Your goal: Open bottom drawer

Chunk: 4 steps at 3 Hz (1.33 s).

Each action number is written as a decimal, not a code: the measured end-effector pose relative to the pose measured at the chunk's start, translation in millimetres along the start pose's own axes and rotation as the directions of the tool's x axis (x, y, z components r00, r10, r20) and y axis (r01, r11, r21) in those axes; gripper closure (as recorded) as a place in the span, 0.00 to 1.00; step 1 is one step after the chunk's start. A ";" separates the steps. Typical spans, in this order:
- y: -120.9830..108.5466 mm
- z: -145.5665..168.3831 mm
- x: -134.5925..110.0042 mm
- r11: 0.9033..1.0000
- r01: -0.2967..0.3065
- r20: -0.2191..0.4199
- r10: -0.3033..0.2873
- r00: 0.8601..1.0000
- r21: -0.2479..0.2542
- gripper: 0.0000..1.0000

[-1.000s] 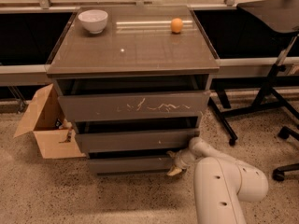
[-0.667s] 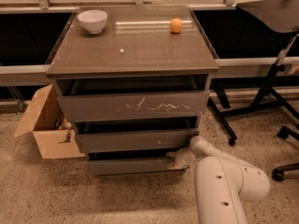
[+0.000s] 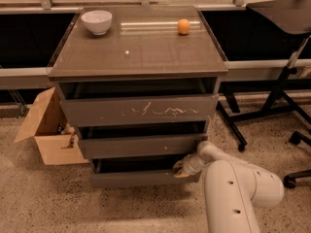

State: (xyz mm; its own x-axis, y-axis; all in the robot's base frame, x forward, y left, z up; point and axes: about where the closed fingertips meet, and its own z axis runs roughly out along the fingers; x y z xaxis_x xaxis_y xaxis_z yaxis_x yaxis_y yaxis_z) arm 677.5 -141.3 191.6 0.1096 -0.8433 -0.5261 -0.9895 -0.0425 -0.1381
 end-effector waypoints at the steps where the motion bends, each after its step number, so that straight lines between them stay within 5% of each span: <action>1: 1.9 -11.1 -9.4 1.000 -0.007 0.082 0.005 0.997 0.017 1.00; 2: 2.1 -10.2 -8.8 1.000 -0.007 0.082 0.005 0.997 0.017 1.00; 4: 2.1 -10.1 -8.8 1.000 -0.007 0.082 0.005 0.997 0.017 0.62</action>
Offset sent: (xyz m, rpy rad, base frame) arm -0.0639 0.0477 0.0736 0.4438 -0.0278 0.3837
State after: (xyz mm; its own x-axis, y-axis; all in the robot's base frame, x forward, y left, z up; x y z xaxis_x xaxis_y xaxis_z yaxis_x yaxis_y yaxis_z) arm 673.5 -139.4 204.5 0.1119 -0.7966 -0.5941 -0.9885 -0.0281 -0.1485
